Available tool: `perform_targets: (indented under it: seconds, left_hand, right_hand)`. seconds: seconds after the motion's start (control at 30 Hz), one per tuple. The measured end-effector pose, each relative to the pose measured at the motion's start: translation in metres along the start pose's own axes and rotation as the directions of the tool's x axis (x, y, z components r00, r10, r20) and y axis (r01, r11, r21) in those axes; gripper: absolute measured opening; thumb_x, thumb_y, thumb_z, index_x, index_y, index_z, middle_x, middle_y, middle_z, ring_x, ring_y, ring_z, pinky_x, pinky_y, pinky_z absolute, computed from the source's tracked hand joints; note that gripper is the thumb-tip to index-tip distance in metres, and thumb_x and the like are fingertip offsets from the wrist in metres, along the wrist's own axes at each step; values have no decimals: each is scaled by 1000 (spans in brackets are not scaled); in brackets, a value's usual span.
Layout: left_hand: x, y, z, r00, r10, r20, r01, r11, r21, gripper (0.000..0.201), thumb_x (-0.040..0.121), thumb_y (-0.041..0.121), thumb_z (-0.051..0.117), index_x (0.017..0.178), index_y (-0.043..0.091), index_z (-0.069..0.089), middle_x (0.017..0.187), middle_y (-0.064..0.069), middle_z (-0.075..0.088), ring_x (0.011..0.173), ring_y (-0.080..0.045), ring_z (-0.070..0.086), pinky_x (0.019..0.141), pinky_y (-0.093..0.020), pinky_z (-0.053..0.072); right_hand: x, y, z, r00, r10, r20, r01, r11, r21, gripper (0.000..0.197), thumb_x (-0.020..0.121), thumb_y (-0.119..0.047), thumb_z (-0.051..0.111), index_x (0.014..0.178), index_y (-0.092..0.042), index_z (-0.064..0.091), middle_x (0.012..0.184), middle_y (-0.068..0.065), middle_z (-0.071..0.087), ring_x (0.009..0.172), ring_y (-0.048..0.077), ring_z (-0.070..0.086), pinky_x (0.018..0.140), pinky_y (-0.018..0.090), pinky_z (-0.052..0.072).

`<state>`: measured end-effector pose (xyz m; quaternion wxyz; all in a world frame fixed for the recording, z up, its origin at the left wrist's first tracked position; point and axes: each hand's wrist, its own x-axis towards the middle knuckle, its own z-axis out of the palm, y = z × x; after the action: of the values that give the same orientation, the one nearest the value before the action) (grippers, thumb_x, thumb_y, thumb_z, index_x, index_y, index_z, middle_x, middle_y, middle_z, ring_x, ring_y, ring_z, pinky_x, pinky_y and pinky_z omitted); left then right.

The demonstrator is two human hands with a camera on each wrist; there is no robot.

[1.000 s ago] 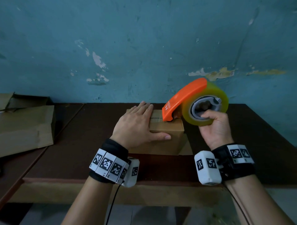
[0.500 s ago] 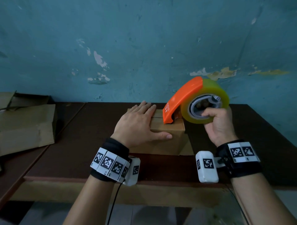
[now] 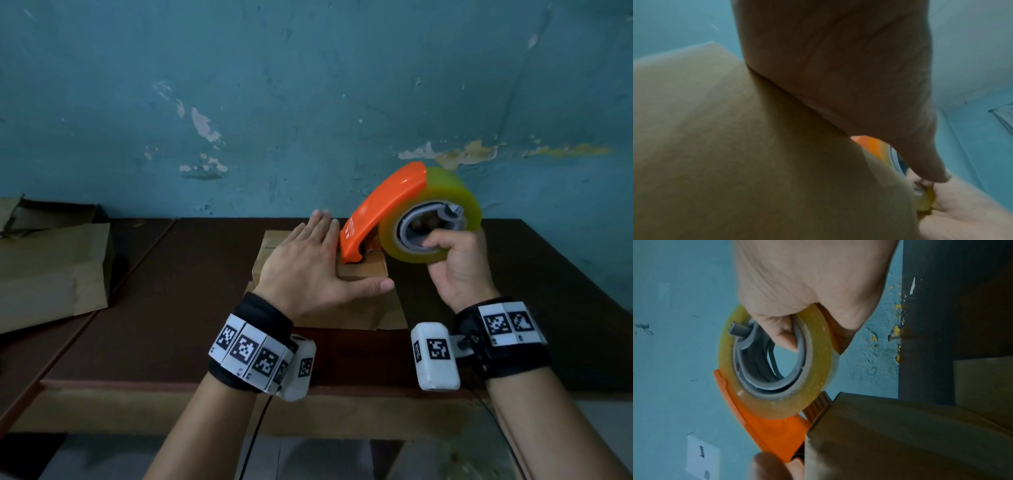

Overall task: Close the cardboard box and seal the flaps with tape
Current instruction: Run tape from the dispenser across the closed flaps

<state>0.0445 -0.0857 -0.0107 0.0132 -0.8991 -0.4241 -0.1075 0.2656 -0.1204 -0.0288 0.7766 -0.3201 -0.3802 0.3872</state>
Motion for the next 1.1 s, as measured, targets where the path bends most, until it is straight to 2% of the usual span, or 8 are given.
perform_targets:
  seconds: [0.07, 0.1, 0.17, 0.2, 0.27, 0.43, 0.73, 1.1]
  left_hand:
    - [0, 3, -1, 1000, -3, -30, 4, 1000, 17, 135, 66, 104, 18, 162, 9, 22, 170, -13, 22, 159, -23, 16, 128, -37, 12]
    - [-1, 4, -1, 999, -5, -54, 6, 1000, 28, 132, 66, 104, 17, 159, 11, 32, 165, -12, 34, 155, -25, 27, 127, -38, 18]
    - [0, 5, 1, 990, -17, -137, 23, 999, 40, 116, 68, 104, 17, 134, 17, 57, 134, -6, 64, 131, -24, 56, 118, -39, 36]
    - [0, 7, 1, 984, -34, -172, 42, 998, 41, 106, 68, 104, 17, 117, 20, 61, 115, -2, 67, 116, -22, 62, 111, -38, 42]
    - [0, 7, 1, 979, -81, -189, 90, 995, 40, 99, 68, 104, 18, 103, 22, 60, 102, 1, 65, 103, -20, 63, 106, -38, 45]
    - [1, 6, -2, 983, -134, -122, 143, 987, 71, 106, 63, 101, 17, 112, 18, 61, 110, -3, 64, 111, -24, 62, 115, -41, 38]
    - [-4, -2, -1, 977, -145, -158, 158, 985, 70, 110, 56, 110, 14, 99, 18, 58, 98, -2, 64, 101, -24, 64, 109, -44, 42]
    - [-4, -3, 0, 982, -133, -137, 146, 984, 98, 106, 64, 105, 16, 107, 18, 59, 104, -2, 63, 106, -24, 62, 107, -41, 43]
  right_hand:
    - [-1, 0, 1, 1000, 0, 4, 0, 1000, 5, 46, 63, 12, 50, 99, -9, 70, 101, 9, 73, 105, 30, 70, 89, 46, 57]
    - [-1, 0, 2, 1000, -1, 5, 1, 1000, 8, 45, 63, 12, 49, 98, -9, 70, 100, 8, 74, 104, 29, 70, 88, 45, 58]
    - [-2, 0, 4, 1000, -2, 8, 2, 1000, 13, 45, 64, 12, 49, 97, -10, 70, 98, 6, 74, 102, 28, 71, 85, 44, 58]
    - [-2, 0, 5, 1000, -1, 12, 1, 1000, 18, 45, 64, 12, 48, 97, -10, 70, 98, 6, 74, 102, 27, 71, 85, 43, 58]
    - [-3, 1, 8, 1000, 2, 22, -2, 999, 33, 46, 66, 14, 47, 96, -12, 71, 98, 5, 75, 101, 26, 72, 84, 43, 59]
    - [-5, 8, 13, 999, 24, 41, -26, 999, 40, 50, 69, 17, 46, 96, -16, 74, 101, 6, 75, 104, 27, 72, 84, 44, 59]
    - [-7, 14, 19, 1000, 6, 13, -6, 1000, 10, 44, 65, 11, 52, 94, -15, 73, 98, 4, 75, 103, 26, 72, 84, 43, 58]
    - [-6, 8, 11, 999, 22, 49, -20, 999, -27, 42, 67, 13, 54, 97, -10, 71, 97, 6, 76, 102, 28, 72, 85, 44, 59]
